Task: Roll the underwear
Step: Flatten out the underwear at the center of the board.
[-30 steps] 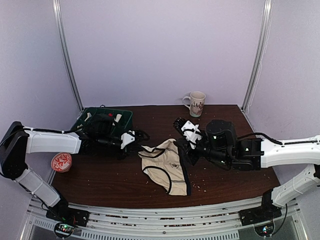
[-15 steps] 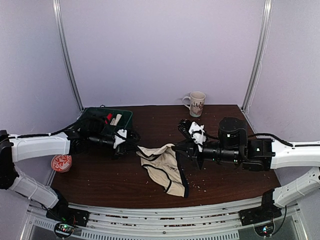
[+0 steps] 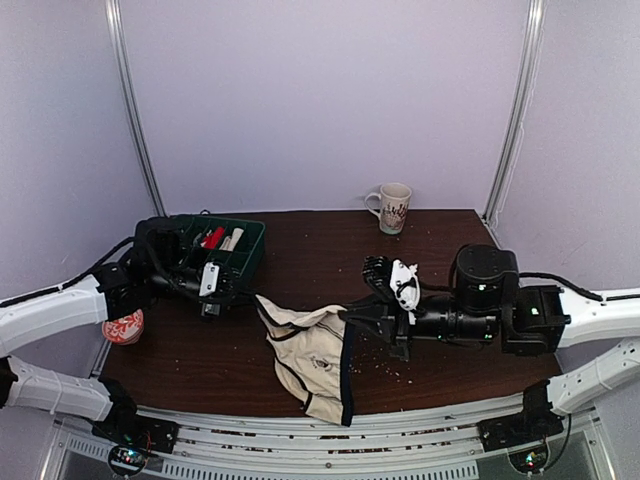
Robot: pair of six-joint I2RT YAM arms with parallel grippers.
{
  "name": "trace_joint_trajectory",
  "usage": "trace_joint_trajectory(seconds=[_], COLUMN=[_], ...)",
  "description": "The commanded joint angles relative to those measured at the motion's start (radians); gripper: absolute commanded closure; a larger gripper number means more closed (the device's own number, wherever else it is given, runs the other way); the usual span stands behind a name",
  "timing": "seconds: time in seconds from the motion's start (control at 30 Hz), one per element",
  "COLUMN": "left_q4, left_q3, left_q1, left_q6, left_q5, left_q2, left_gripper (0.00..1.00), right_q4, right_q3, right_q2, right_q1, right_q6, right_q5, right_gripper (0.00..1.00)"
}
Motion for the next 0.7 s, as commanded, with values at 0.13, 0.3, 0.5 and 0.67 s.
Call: trace_joint_trajectory(seconds=[0.13, 0.3, 0.5, 0.67], left_q4=[-0.054, -0.132, -0.316, -0.351], left_q3=[0.186, 0.427, 0.763, 0.916], left_q1=[-0.003, -0.002, -0.001, 0.004], left_q6=[-0.123, -0.229, -0.263, -0.288], left_q5=[-0.203, -0.369, -0.534, -0.694], left_q2=[0.322, 0.632, 0.95, 1.068], left_gripper=[0.98, 0.98, 0.98, 0.96], right_q4=[0.067, 0.062, 0.074, 0.05], right_q3=[-0.016, 0.04, 0.112, 0.19], right_q2=[0.208, 0.373, 0.545, 0.645], right_q1=[-0.247, -0.406, -0.507, -0.544], right_q6=[0.103, 0.126, 0.09, 0.037], right_q5=[0.229, 0.249, 0.233, 0.195], right_gripper=[1.0, 1.0, 1.0, 1.0])
